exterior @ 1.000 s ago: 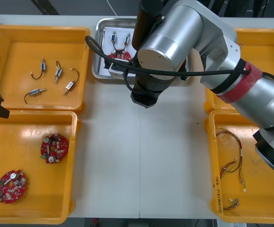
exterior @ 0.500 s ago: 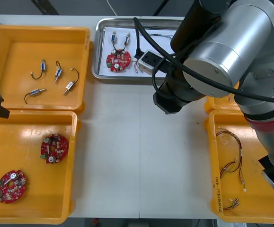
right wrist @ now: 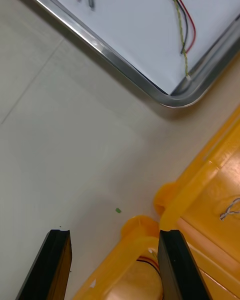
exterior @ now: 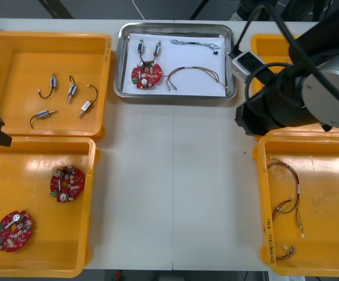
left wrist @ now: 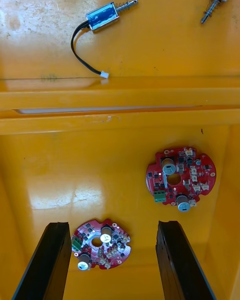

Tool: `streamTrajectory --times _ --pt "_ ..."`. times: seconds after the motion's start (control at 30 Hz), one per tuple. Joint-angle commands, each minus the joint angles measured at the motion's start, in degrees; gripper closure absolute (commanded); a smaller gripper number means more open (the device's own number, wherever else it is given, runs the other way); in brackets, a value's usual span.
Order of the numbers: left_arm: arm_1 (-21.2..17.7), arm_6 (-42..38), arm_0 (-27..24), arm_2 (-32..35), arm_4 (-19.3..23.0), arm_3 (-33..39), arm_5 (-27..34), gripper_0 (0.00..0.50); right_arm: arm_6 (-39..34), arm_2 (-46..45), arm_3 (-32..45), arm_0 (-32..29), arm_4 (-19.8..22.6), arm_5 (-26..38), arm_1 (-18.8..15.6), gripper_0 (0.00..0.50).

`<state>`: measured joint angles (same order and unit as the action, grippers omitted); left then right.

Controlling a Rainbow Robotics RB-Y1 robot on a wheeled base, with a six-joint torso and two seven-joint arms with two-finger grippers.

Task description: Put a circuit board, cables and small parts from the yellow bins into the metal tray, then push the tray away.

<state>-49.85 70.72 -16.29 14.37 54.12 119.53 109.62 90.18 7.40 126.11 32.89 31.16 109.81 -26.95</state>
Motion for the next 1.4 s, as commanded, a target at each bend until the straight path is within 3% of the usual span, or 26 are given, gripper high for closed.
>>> streamTrajectory --times 0.03,0.47,0.8,1.4 --pt "-2.7 5.7 0.9 1.9 0.5 1.6 0.4 0.0 -3.1 -7.0 3.0 -4.4 1.7 0.2 -3.6 0.0" --pt "-2.7 5.7 0.9 1.9 0.5 1.6 0.4 0.0 -4.8 -21.9 3.8 -14.3 4.9 0.2 -7.6 0.0" --pt "-2.7 5.7 0.9 1.9 0.5 1.6 0.4 0.0 -4.7 -27.3 3.8 -20.1 5.7 0.2 -9.6 0.0" --pt "-2.7 5.7 0.9 1.9 0.5 1.6 0.4 0.0 -6.9 -33.0 3.8 -26.6 10.4 0.2 -8.6 0.0"
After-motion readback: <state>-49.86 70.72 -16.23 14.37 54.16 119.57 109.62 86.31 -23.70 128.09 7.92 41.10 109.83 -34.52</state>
